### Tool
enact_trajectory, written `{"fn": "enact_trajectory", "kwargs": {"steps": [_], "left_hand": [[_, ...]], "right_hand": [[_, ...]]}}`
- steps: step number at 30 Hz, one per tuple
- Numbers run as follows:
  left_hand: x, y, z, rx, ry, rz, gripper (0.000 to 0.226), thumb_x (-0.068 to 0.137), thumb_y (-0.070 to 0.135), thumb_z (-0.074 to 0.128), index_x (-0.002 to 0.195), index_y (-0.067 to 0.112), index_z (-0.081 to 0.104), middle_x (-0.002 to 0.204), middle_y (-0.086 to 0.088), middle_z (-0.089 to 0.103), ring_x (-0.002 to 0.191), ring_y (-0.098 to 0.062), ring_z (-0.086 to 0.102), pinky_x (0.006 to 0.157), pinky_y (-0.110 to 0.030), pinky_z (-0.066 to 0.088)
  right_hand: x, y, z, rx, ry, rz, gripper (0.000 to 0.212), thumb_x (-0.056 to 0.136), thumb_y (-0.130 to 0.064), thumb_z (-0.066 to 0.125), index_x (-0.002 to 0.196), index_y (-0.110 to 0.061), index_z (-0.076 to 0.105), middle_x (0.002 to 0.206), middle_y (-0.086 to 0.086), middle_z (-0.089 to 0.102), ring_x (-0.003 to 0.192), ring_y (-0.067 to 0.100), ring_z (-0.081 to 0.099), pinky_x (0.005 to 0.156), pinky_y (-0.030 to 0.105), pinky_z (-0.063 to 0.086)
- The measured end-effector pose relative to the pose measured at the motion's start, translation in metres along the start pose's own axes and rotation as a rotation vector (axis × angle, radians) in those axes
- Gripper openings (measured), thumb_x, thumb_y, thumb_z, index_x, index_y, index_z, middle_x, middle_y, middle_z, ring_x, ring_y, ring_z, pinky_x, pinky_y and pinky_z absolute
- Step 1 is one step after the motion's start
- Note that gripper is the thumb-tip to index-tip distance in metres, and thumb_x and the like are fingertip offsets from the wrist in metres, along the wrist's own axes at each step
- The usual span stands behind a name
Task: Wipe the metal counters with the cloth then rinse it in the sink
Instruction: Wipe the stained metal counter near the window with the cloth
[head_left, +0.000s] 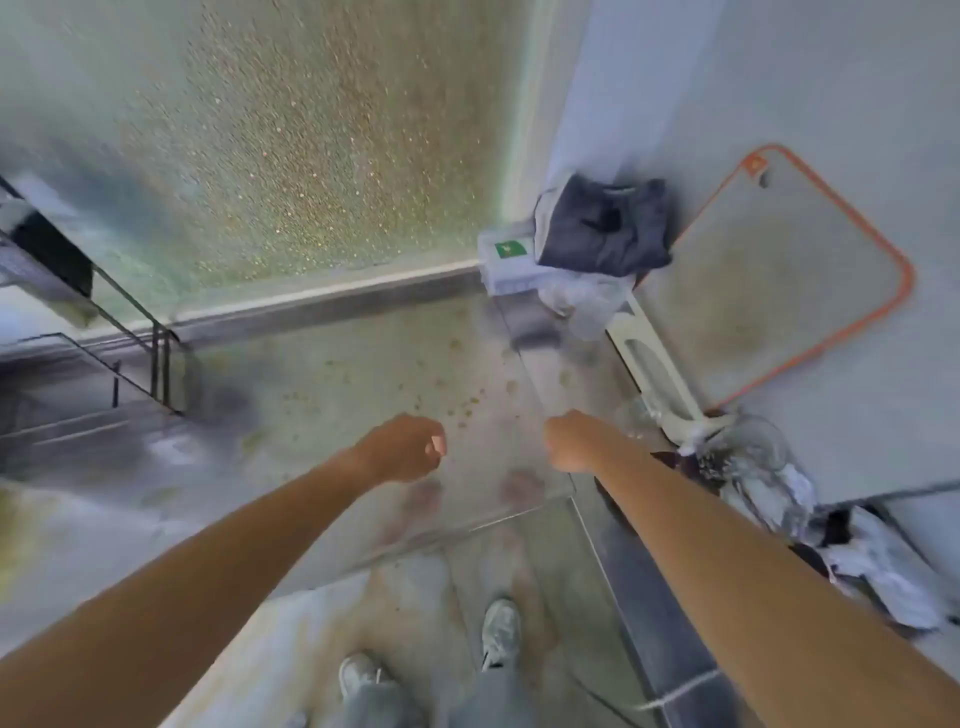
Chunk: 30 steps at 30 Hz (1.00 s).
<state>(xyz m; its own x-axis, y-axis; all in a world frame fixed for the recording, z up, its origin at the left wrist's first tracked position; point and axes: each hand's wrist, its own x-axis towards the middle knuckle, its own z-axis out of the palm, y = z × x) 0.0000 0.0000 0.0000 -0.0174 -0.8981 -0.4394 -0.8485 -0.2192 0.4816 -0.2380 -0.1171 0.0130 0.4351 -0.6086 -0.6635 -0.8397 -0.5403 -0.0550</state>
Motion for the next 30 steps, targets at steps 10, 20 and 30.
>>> {"fn": "enact_trajectory", "kwargs": {"steps": [10,20,30], "left_hand": [[0.079,0.073,0.122,0.070,-0.226,0.049,0.023,0.094,0.024,0.054,0.114,0.025,0.065,0.117,0.000,0.060,0.109,-0.021,0.059,0.095,-0.034,0.046],[0.089,0.083,0.161,0.194,-0.159,0.201,0.041,0.090,0.018,0.056,0.131,0.021,0.055,0.136,-0.005,0.049,0.122,-0.025,0.051,0.097,-0.036,0.045],[0.083,0.040,0.185,-0.070,0.136,0.205,0.025,0.092,0.026,0.037,0.101,0.024,0.060,0.105,0.003,0.059,0.088,-0.019,0.060,0.074,-0.034,0.050]], "right_hand": [[0.015,0.133,0.131,-0.066,0.124,0.265,0.054,0.096,-0.006,0.055,0.145,-0.018,0.036,0.135,0.013,0.043,0.126,0.032,0.045,0.087,0.041,0.056],[0.029,0.114,0.174,0.238,0.440,0.212,0.061,0.078,-0.028,0.078,0.132,-0.008,0.058,0.134,0.024,0.056,0.126,0.047,0.053,0.097,0.058,0.049],[0.099,0.100,0.167,0.275,0.530,0.093,0.072,0.094,-0.019,0.064,0.157,-0.008,0.032,0.164,0.023,0.025,0.151,0.046,0.023,0.119,0.064,0.027]]}}
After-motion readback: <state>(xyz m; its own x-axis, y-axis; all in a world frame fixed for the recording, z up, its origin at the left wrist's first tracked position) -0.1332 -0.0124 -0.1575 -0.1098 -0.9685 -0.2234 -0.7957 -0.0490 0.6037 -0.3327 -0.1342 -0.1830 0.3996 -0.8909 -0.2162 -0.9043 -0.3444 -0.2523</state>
